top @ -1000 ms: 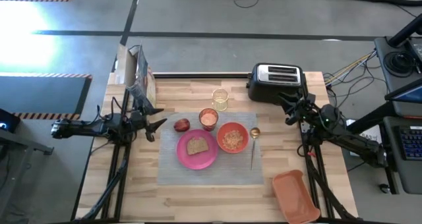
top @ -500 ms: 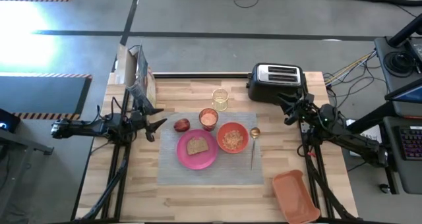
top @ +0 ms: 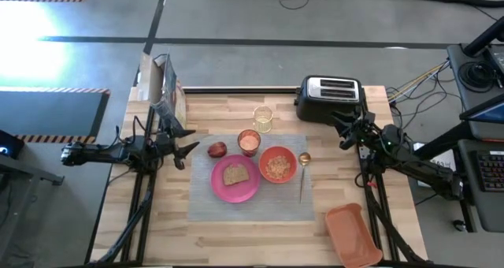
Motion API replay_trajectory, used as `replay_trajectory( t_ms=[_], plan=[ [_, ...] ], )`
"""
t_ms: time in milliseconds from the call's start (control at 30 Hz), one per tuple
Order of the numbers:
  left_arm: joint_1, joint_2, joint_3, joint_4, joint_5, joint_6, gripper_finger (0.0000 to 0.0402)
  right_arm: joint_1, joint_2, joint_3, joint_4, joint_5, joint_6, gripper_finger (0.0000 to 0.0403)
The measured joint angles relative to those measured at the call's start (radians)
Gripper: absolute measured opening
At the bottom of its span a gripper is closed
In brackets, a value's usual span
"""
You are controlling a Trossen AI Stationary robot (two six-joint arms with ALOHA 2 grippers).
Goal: Arrange a breakfast setting
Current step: Return to Home Position
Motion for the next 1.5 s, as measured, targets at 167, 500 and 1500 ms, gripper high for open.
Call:
replay_trajectory(
  t_ms=[167,500,1500],
  plan=[
    [0.000,0.000,0.000,0.000,0.000,0.000,0.0201,0.000,0.000,0.000,0.000,0.000,0.000,0.0130],
    [0.000,0.000,0.000,0.000,0.000,0.000,0.0201,0.000,0.000,0.000,0.000,0.000,0.000,0.0121],
    [0.000,0.000,0.000,0.000,0.000,0.000,0.0201,0.000,0.000,0.000,0.000,0.000,0.000,0.0130]
  ],
)
